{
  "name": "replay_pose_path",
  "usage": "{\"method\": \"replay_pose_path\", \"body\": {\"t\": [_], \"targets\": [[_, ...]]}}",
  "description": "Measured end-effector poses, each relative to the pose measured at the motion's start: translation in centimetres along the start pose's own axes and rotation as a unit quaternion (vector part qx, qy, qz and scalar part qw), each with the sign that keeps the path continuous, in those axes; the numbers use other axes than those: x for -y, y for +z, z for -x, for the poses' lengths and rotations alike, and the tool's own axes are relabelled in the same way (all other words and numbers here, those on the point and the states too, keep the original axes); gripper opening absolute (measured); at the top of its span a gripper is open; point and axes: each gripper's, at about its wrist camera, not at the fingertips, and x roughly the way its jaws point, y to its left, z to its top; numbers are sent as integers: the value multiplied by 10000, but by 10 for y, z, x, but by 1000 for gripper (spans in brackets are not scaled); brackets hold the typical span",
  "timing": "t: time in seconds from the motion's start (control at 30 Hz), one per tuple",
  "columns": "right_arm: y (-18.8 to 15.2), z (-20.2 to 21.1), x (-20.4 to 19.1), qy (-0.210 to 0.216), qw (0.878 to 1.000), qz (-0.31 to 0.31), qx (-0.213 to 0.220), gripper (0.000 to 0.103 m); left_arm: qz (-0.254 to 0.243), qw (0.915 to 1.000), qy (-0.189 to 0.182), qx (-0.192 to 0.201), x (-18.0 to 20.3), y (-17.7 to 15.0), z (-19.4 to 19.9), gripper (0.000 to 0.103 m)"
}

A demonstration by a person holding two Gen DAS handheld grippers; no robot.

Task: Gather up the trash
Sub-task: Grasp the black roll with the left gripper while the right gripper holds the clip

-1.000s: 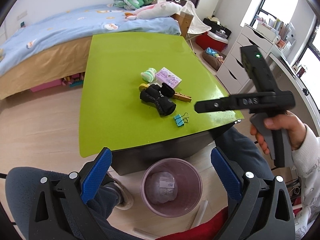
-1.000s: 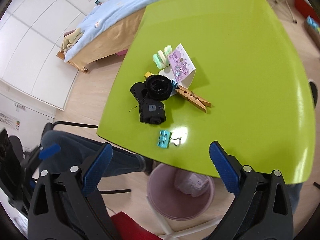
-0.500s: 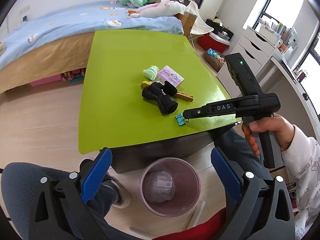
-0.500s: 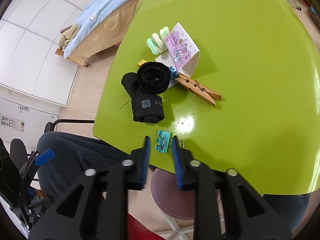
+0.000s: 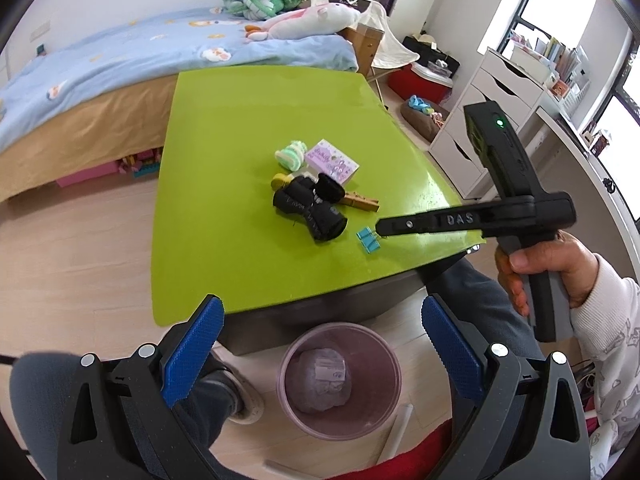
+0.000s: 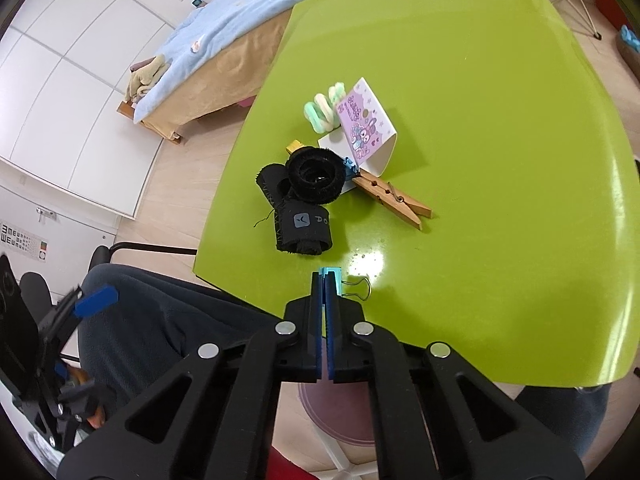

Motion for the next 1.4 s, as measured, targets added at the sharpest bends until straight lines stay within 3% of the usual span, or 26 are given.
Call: {"method": "replay_pose_path", "body": {"t": [0.4,0.73,0.93,1.07,1.4], "targets": [[-3,25,9,-241,9996,20,139,1,-522,9986,35,-47,13,53,-23,95],[-9,32,20,-320,9994,-28,137,1,-1287,9904,113,-489,29,92,-82,95],[-12,34,25,-343,9993,-66,136,1,-1641,9838,238,-683,35,97,-117,94],[-13,36,27,-360,9992,-68,145,1,-1693,9813,283,-872,34,99,-134,72],[-14,34,28,-355,9993,-79,125,1,-1675,9797,344,-1048,31,97,-150,41]]}}
